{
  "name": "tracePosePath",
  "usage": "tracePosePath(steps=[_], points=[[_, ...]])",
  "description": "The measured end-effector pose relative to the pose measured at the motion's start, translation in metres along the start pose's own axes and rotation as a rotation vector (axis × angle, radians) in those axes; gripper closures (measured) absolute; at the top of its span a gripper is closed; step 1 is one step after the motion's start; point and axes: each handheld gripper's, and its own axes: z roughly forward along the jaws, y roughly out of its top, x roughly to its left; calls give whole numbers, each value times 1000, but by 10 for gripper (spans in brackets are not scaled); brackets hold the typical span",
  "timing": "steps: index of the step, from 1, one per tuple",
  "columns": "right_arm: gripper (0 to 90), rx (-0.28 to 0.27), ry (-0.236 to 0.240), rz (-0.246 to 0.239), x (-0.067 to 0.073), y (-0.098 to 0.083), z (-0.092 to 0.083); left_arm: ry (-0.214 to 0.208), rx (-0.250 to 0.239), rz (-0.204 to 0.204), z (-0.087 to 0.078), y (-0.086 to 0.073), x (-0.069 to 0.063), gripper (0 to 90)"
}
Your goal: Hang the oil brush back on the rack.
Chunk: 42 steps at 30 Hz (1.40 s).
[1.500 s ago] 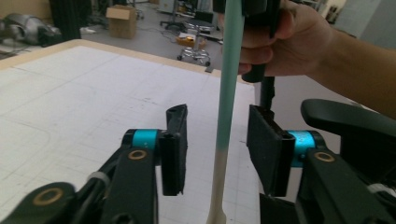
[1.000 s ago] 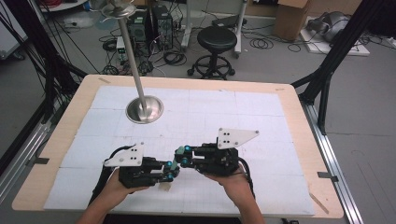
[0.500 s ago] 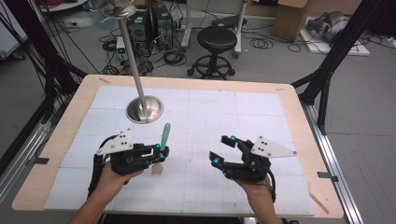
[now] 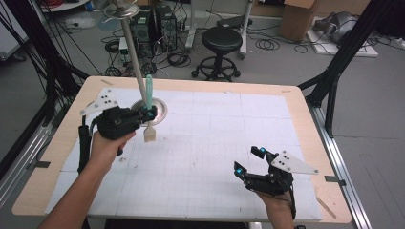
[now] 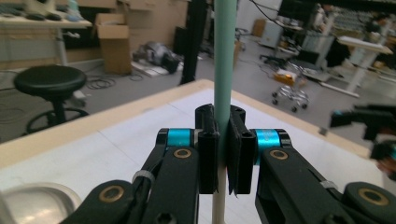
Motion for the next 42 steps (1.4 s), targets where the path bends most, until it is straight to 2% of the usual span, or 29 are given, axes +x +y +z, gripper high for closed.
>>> tracePosePath(steps=[3,10,18,26,37,42], points=[[183,5,-1,-11,0,-1,0,14,-13,-32,1,11,8,841],[183,11,-2,-12,0,-2,1,61,-24,-14,4,46,21,841],[183,6,-1,-7,-1,-2,0,102,-30,-20,14,74,36,841],[183,-2,-6,7,-4,-3,-4,127,-31,-30,21,84,47,841],[183,1,6,9,-4,-2,-4,160,-42,-45,26,83,56,841],[183,5,15,9,-3,-3,-4,178,-31,-51,27,83,60,841]])
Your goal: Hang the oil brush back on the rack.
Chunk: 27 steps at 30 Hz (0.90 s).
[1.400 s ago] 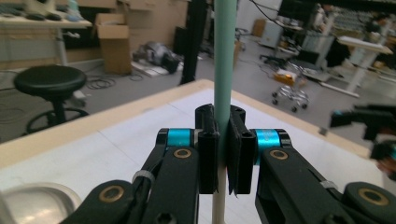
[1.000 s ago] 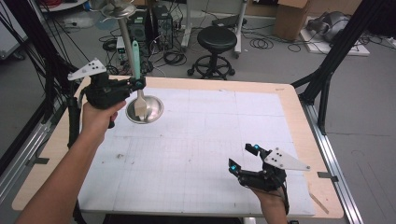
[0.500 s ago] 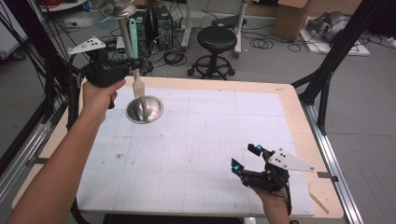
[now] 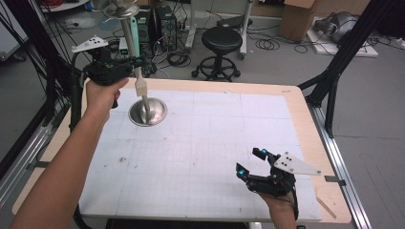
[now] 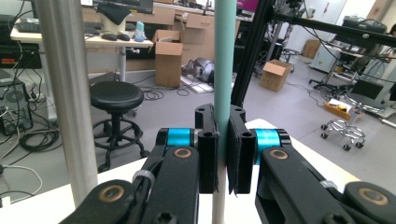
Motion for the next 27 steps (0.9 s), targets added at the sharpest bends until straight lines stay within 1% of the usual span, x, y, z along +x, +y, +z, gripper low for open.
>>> tracePosePath(steps=[6,8,14,15,16,17,18,19,20,21,24,27], points=[[184,6,10,-5,2,0,1,19,12,-9,3,0,3,840],[183,11,12,-5,2,-1,1,19,12,-21,3,0,6,840],[183,9,16,-3,1,-1,0,26,15,-8,1,-1,6,836],[183,9,13,0,1,-1,0,29,11,-6,0,-2,5,815],[183,9,12,-3,1,-2,0,19,18,-5,-2,-3,5,738],[183,9,7,-3,1,-2,-1,14,27,2,-3,-5,4,685],[183,9,7,-3,1,-2,-1,18,34,17,-5,-7,4,618],[183,11,1,2,1,-2,-2,24,27,26,-7,-9,3,569],[183,7,-2,-4,0,-3,-3,23,18,34,-10,-12,3,517],[183,6,-7,5,1,-3,-4,18,13,39,-13,-14,3,477],[183,4,-19,10,-1,-4,-6,7,2,55,-24,-20,3,391],[183,10,-30,14,-3,-7,-10,-18,-26,54,-39,-28,2,340]])
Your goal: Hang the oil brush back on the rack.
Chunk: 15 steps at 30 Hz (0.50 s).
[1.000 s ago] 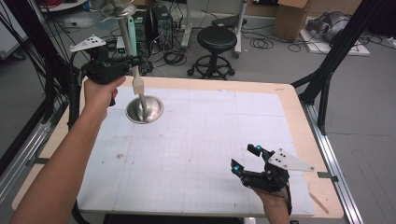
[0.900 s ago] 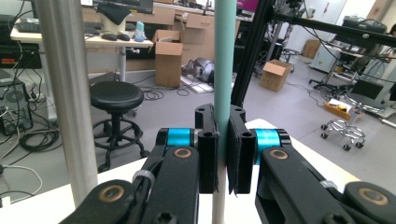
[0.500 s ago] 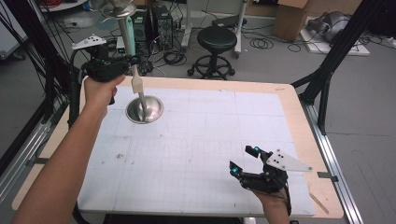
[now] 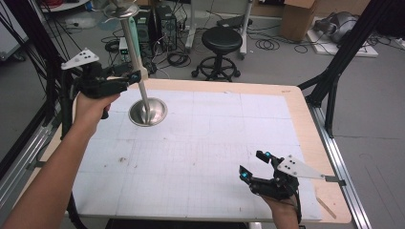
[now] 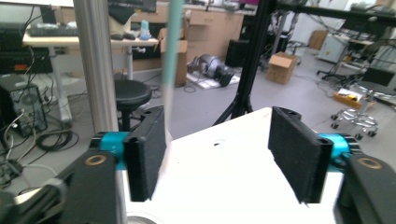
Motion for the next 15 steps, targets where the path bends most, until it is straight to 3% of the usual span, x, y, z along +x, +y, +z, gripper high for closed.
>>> tracePosePath(steps=[5,9,15], points=[[183,-1,-34,8,-3,-3,-5,-51,-46,2,-24,-27,-15,272],[183,2,-54,13,-4,-7,-8,-82,-27,32,-40,-65,-32,175],[183,7,-72,23,-3,-13,-16,-142,-28,35,-61,-122,-50,170]])
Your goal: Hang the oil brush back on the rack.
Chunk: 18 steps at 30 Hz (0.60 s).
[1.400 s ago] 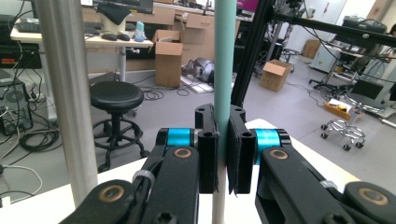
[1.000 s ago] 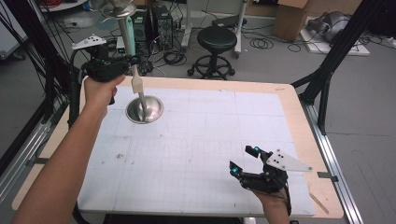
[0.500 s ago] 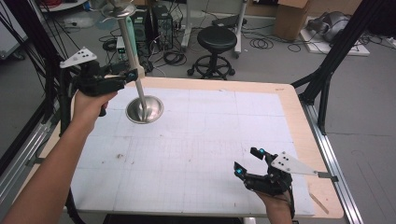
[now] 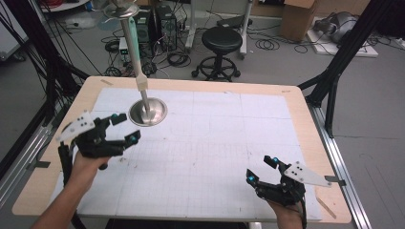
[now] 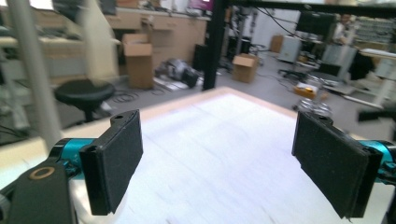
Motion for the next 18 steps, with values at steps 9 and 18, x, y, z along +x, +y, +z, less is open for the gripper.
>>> tracePosePath(steps=[9,18], points=[[183,11,-39,-22,1,-6,-9,-11,13,-11,-17,-35,-12,185],[183,11,-45,-30,4,-6,-7,-13,12,-18,-28,-45,-12,203]])
